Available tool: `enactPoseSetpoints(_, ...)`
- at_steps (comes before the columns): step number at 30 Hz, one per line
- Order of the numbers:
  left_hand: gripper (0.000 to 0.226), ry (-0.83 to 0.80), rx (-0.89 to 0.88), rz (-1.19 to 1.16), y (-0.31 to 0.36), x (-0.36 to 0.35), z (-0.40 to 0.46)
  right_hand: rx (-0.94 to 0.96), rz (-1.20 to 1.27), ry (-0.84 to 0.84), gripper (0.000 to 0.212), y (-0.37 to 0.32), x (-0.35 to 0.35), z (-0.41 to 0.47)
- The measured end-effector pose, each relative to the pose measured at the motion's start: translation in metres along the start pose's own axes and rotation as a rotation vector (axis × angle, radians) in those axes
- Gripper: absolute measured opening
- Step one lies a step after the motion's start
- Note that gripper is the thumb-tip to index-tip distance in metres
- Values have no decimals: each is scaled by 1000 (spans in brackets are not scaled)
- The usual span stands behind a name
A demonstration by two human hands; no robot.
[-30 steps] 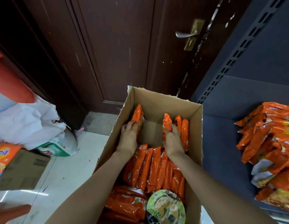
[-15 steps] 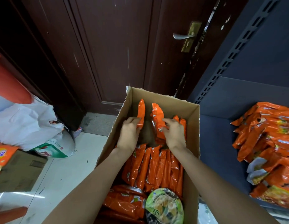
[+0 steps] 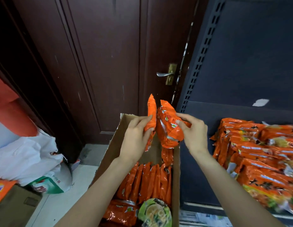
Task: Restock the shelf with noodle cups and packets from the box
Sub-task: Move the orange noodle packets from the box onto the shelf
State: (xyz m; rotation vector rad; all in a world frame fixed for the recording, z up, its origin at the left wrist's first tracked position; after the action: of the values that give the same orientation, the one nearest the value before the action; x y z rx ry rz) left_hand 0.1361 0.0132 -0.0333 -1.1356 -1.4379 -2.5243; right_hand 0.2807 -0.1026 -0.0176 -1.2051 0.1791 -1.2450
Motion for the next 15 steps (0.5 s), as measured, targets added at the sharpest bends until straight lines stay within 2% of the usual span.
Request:
enactPoseSetpoints(8,43,-27,-98,-72,90,-31,-16,64,-50,98,26,9,98,-5)
enactPoseSetpoints(15,41,-74,33,-67,137,-80,-36,22,-111,55,24,60,153,-10)
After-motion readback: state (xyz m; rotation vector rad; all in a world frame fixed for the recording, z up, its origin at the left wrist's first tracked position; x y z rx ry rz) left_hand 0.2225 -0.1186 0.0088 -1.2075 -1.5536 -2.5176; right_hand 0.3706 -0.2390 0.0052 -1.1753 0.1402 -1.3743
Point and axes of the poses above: each hand's wrist, its own z-axis towards the middle knuckle, its own x-axis out of the back of the hand, y = z × x, the point moved 5 cm from there along z, towards the middle knuckle, and after that the axes turned 10 degrees about x, right-handed, at the moved point
